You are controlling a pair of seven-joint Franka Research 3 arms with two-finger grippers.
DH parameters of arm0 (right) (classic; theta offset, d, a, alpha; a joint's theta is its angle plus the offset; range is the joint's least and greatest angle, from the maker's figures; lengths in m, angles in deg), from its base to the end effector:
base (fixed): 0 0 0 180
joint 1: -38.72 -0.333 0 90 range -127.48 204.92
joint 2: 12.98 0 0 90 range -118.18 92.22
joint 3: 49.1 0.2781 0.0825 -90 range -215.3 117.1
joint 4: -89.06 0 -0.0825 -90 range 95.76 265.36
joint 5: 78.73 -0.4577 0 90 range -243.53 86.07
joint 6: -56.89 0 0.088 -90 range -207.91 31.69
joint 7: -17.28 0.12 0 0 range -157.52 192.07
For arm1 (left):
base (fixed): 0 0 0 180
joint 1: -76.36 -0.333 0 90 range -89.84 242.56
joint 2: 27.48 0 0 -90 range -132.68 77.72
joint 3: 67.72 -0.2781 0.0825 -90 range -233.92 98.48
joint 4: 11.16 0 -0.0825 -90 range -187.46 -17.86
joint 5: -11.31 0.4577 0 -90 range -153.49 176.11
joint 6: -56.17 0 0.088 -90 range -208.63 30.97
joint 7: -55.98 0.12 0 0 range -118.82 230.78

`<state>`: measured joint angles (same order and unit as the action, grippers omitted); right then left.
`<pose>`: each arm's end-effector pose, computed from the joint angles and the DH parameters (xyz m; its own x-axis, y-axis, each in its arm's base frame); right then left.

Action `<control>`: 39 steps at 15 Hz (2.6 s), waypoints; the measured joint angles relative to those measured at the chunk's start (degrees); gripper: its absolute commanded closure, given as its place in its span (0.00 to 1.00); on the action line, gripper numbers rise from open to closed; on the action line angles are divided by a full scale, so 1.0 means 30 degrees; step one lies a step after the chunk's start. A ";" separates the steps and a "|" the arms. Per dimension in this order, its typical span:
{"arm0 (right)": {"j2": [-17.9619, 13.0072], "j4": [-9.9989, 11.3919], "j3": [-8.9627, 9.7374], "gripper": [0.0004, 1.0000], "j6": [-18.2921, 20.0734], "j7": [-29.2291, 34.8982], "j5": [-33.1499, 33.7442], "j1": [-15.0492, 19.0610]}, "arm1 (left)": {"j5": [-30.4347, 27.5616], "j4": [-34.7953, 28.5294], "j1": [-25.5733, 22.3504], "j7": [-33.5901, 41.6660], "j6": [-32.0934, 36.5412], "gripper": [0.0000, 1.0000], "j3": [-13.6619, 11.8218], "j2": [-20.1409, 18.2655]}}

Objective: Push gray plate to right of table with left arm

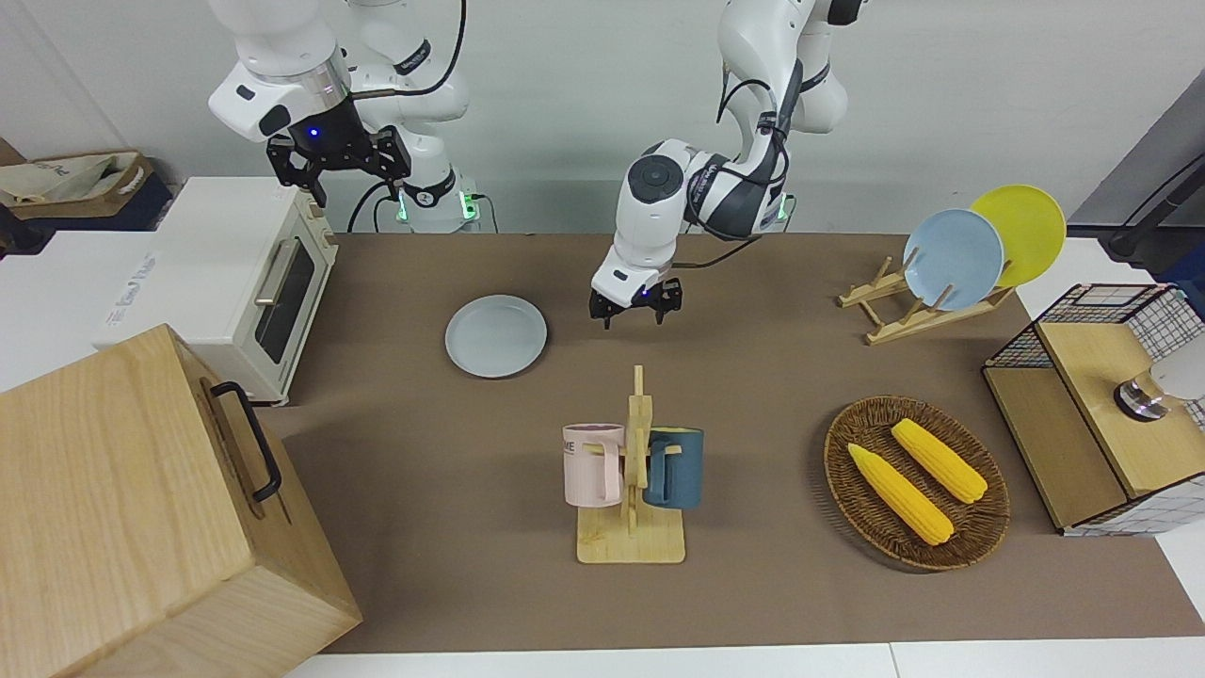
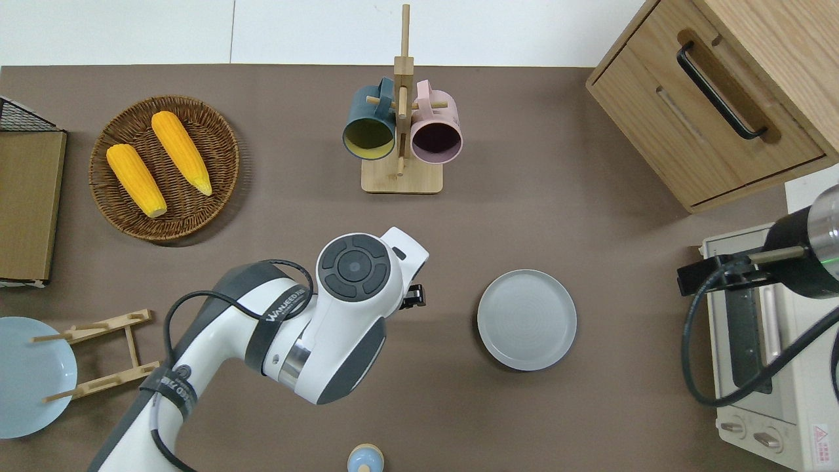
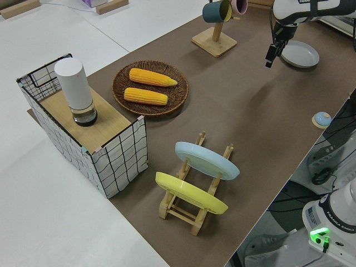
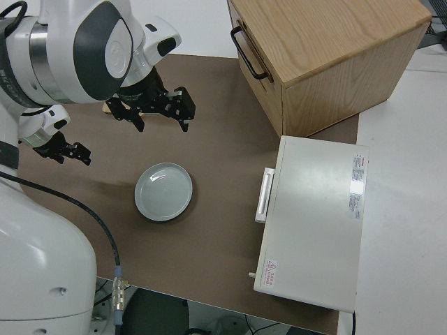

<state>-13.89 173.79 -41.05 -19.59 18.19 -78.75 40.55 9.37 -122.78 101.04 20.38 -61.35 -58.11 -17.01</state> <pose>0.5926 0.0653 0.6133 0.9876 0.0914 -0.1279 0.0927 -0.9957 0.0039 0.5291 -0.3628 0.2933 0.9944 0.0409 -0.0977 0.0414 -0.9991 0.0027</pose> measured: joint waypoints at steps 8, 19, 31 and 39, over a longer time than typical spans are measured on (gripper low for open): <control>0.0000 0.0000 0.0000 0.02 0.0000 0.0000 0.0000 0.0000 | -0.0724 -0.0081 -0.3118 0.4357 0.2789 0.01 -0.0052 -0.2071; 0.0000 0.0000 0.0000 0.02 0.0000 0.0000 0.0000 0.0000 | -0.0736 0.0448 -0.8045 1.0461 0.6599 0.01 -0.0131 -0.4782; 0.0000 0.0000 0.0000 0.02 0.0000 0.0000 0.0000 0.0000 | 0.0133 0.1631 -1.0023 1.3682 0.8820 0.01 -0.0929 -0.6387; 0.0000 0.0000 0.0000 0.02 0.0000 0.0000 0.0000 0.0000 | 0.0225 0.2287 -1.0044 1.3761 0.9097 0.00 -0.0919 -0.6563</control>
<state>-13.89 173.79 -41.05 -19.59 18.19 -78.75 40.55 10.04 -115.92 70.91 61.66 -34.06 -60.86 -36.70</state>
